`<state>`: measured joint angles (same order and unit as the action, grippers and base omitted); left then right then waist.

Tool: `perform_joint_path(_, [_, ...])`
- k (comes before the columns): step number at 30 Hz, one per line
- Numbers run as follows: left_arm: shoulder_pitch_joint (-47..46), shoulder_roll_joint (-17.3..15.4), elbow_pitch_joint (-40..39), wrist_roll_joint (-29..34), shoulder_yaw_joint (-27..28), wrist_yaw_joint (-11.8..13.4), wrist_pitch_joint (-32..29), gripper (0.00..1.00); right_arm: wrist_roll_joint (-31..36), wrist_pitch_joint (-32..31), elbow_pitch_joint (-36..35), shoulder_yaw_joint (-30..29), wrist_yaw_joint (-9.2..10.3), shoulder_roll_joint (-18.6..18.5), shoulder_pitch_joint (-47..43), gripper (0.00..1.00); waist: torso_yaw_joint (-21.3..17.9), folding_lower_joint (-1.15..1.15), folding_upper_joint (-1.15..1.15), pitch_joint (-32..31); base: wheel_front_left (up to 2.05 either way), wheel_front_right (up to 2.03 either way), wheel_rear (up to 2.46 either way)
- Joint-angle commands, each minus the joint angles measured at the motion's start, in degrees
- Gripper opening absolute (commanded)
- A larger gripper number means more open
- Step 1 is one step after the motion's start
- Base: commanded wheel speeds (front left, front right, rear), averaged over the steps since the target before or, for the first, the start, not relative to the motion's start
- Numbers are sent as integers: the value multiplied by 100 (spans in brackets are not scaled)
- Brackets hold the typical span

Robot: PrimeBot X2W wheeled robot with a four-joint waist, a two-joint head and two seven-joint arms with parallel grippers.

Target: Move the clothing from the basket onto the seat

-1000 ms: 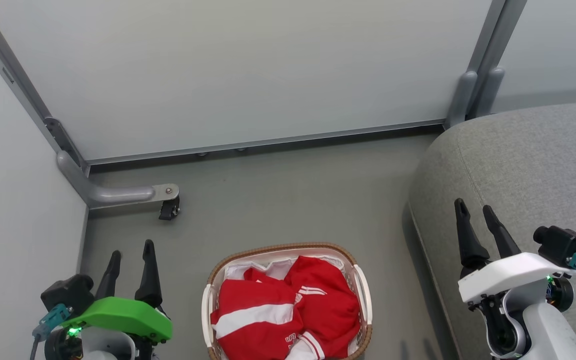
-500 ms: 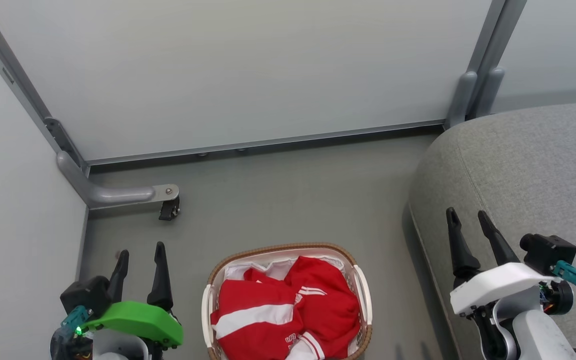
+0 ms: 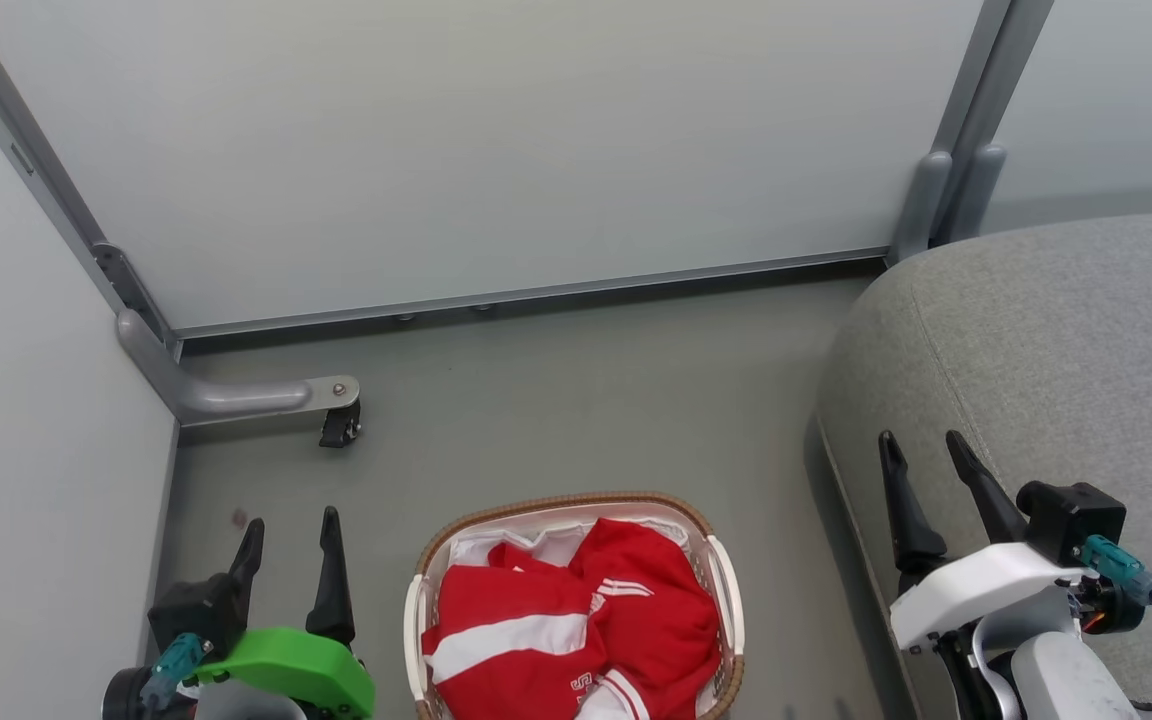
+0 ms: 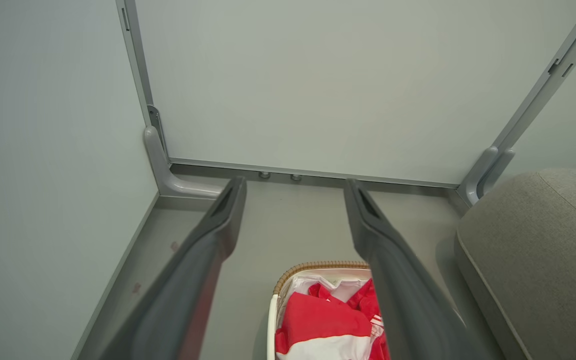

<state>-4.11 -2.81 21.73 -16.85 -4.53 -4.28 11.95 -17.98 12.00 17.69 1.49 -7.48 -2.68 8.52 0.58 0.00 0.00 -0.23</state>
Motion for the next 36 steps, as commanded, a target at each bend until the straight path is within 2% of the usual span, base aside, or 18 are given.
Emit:
perform_joint_path(1, [45,-12,0,138,2,35,54,100,143,51,11,17,-2,-26,-73,100,-6,0,0,-10,0,0,0])
perform_joint_path(13, [231,-15,212,422,-146,133,192,100,675,187,209,26,-2,-33,-196,100,-45,0,0,-61,0,0,0])
perform_joint_path(22, [94,-18,409,602,-284,16,290,100,1045,284,255,94,-1,-37,-55,100,-96,0,0,52,0,0,0])
perform_joint_path(29, [-175,-21,568,649,-473,-130,326,100,1199,327,126,175,-1,-39,190,100,-246,0,0,479,0,0,0])
perform_joint_path(36, [-714,-21,755,701,-591,-272,323,100,1092,327,-166,224,-1,-36,575,100,-450,0,0,1206,0,0,0])
